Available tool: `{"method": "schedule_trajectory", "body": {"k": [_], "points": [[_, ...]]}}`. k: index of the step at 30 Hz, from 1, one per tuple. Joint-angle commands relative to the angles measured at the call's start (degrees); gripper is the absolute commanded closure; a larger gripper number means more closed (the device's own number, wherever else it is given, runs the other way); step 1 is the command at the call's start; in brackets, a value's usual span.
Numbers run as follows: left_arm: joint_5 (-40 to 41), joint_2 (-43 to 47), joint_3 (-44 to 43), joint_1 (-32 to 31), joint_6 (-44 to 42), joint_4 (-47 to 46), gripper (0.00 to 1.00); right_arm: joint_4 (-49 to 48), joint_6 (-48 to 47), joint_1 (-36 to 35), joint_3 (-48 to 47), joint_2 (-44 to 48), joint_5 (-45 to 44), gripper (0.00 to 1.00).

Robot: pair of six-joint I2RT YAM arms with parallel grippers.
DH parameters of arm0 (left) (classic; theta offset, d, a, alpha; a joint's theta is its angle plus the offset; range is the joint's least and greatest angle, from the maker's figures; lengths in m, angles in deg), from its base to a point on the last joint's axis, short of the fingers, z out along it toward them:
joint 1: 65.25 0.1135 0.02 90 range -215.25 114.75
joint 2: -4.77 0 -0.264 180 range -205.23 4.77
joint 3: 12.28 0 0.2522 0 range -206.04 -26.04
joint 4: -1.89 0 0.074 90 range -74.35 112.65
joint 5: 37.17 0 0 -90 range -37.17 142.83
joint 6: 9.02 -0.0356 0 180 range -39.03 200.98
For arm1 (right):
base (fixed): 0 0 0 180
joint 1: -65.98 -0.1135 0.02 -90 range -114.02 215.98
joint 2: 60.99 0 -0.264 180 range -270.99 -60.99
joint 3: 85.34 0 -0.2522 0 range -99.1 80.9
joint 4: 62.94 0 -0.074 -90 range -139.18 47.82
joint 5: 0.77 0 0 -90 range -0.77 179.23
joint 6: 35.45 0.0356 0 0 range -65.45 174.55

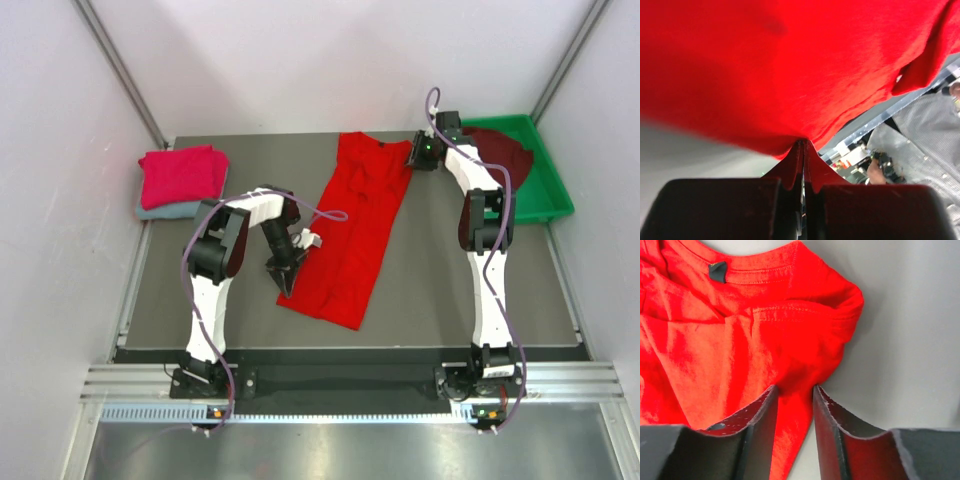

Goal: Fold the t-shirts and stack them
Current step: Fold the tshirt

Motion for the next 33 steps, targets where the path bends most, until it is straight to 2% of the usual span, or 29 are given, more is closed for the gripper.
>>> {"method": "schedule_trajectory", "body": {"k": [1,9,19,22,23,24,25,33], "points": [[-1.0,-0.1,0.7,-2.5,-1.5,3.6,1.00,-1.5,0.6,0.0,-3.4,-1.8,0.6,0.68],[-2.2,0.0,2.3,-6.8,-1.5,2.6,1.00,-2.3,1.1,-0.2,-6.1,-3.8,0.3,0.85],[-3.0,-3.2,1.6,-11.2,-1.4,2.8,1.00,-3.9,1.6,-0.6,-8.9,-6.2,-0.8,0.90],[-2.9,-0.5,-2.1,-11.6,-1.3,3.5,1.00,-3.9,1.5,-0.6,-8.9,-6.2,-0.8,0.91],[0.0,0.4,-4.3,-11.8,-1.5,3.8,0.80,-3.7,1.7,-0.6,-8.8,-6.2,-0.8,0.91],[1.4,1.5,-4.7,-11.7,-1.6,4.2,0.73,-3.7,1.7,-0.6,-8.7,-6.2,-0.8,0.91],[2.9,3.8,-5.0,-11.6,-1.2,4.2,0.69,-3.7,1.8,-0.6,-8.6,-6.2,-0.8,0.91],[9.8,10.5,0.8,-8.5,1.2,2.4,0.64,-4.4,1.7,-0.6,-9.8,-6.9,-1.2,0.92]]}}
